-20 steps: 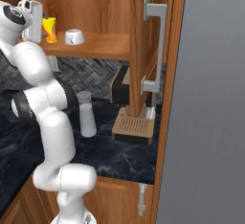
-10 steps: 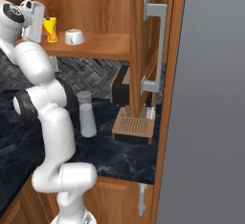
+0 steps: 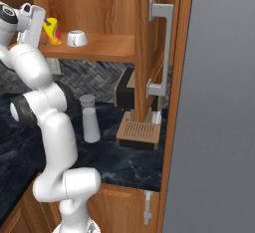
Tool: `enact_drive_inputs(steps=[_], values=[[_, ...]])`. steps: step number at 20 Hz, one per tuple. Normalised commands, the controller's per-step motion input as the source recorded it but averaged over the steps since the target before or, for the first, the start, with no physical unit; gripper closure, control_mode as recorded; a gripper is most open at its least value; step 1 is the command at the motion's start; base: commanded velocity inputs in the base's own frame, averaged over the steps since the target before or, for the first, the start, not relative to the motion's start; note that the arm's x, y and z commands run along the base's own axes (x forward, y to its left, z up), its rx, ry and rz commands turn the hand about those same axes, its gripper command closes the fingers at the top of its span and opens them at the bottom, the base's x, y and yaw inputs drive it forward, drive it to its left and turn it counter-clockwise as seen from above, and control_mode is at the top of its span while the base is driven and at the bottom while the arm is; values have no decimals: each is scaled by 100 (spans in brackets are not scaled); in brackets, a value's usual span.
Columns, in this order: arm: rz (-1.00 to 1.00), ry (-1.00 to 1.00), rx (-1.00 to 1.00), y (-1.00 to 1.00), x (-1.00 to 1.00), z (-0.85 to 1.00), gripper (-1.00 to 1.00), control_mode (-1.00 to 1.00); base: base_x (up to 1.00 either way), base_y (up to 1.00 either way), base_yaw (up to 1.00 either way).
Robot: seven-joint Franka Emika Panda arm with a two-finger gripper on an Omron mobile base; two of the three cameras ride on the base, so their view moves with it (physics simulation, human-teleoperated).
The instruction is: There is a tray on the dining counter. Grab the cup, mug, and pitcher and place them on the tray. The pitcher may be placed next to the tray if it cannot fit the tray.
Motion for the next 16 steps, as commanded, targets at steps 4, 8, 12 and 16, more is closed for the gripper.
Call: enact_drive_inputs(steps=[4, 8, 12, 16], values=[[-5, 2, 0, 0, -8, -27, -100, -100, 0, 0, 0], [-3, 7, 0, 3, 0, -24, -100, -100, 0, 0, 0], [0, 8, 1, 3, 0, -19, 100, -100, 0, 0, 0], [0, 5, 4, 0, 0, -15, 100, -100, 0, 0, 0]])
